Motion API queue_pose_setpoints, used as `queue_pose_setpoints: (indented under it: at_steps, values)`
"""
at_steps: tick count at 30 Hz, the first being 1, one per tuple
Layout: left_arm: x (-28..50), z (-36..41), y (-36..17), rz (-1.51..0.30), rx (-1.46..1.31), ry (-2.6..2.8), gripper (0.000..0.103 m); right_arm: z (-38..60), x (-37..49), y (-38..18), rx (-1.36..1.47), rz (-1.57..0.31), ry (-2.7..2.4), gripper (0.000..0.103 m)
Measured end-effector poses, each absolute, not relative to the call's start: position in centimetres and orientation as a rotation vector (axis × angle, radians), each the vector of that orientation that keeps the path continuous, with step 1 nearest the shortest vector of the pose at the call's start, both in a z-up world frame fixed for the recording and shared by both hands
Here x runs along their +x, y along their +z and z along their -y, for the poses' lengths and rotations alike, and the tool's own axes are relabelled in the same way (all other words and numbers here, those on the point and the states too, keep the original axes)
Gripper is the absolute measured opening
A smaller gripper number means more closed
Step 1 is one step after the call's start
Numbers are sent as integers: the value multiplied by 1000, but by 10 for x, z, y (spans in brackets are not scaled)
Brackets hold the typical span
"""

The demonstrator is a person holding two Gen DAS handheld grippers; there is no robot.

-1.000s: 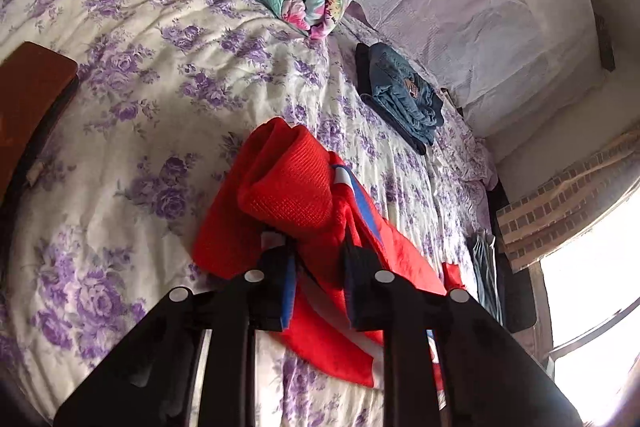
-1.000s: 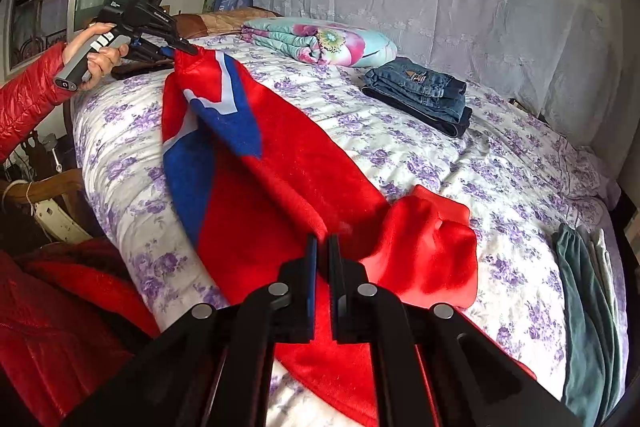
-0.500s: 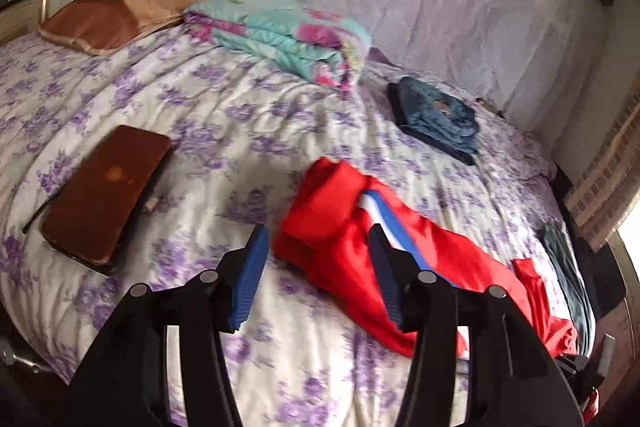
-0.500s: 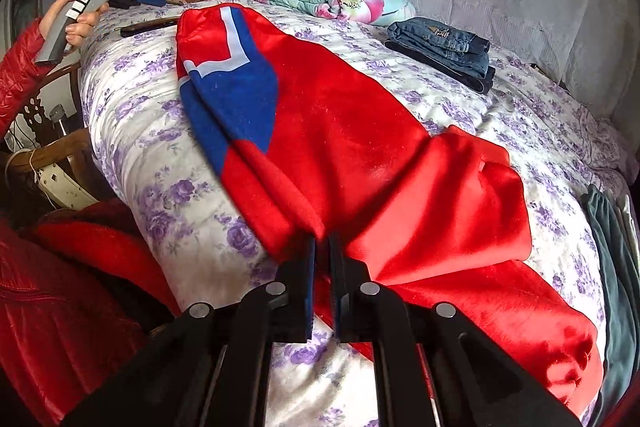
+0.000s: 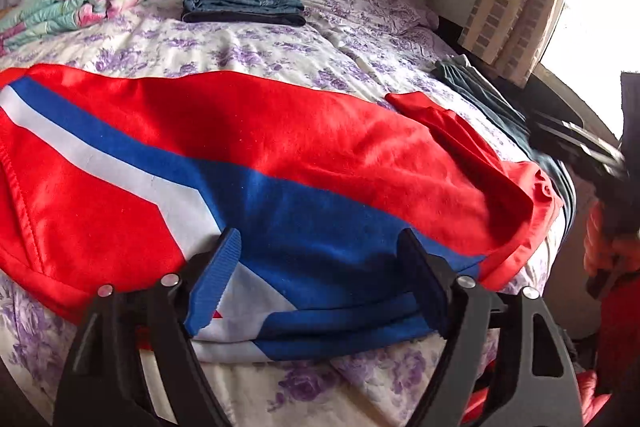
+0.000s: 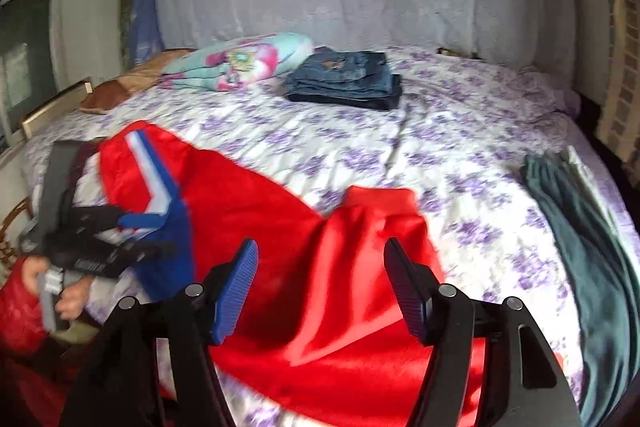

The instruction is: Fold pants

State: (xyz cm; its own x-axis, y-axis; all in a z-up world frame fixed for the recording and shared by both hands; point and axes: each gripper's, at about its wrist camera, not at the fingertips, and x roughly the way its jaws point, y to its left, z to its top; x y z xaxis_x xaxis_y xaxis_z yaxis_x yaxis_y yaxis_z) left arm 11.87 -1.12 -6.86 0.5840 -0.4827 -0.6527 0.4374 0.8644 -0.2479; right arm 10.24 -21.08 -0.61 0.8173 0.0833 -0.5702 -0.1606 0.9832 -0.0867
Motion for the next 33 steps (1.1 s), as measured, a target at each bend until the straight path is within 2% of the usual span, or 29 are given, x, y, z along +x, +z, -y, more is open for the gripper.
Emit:
queue_pose_setpoints:
  at_steps: [3,7,10,12,14,15,19,22,24,25,26,27,33]
  values:
    - [106,25,-72,-725,21,-501,89,194,147,-21,-186,-647,39,66]
    - [107,21,-68,-728,-1,-516,93,185,184,-51,-198,-757,-10,63]
    - [108,21,-70,-719,-28,-536,94,195,190,-62,-178,-794,-22,39]
    - [108,21,-71,-714,-33,-540,94,206,185,-58,-117,-786,-9,19]
    - [108,20,-71,-709,-40,-548,94,222,168,-48,-25,-732,14,8]
    - [108,19,-71,-708,-44,-553,94,231,154,-40,33,-698,25,7]
    - [108,17,-71,-710,-53,-568,94,286,74,-9,267,-566,13,7]
    - [108,18,-71,-709,-46,-565,94,338,11,-14,477,-535,-17,7]
    - [108,18,-71,-709,-49,-568,95,357,-4,-35,573,-621,-5,23]
    - [108,19,-71,-711,-47,-569,95,361,-7,-46,599,-660,-33,28]
    - [109,20,-71,-714,-45,-567,95,363,-13,-51,583,-647,-113,46]
    - [109,20,-71,-715,-42,-565,95,363,-18,-49,537,-605,-176,49]
    - [109,22,-71,-724,-25,-551,96,357,-34,-18,382,-394,-242,49]
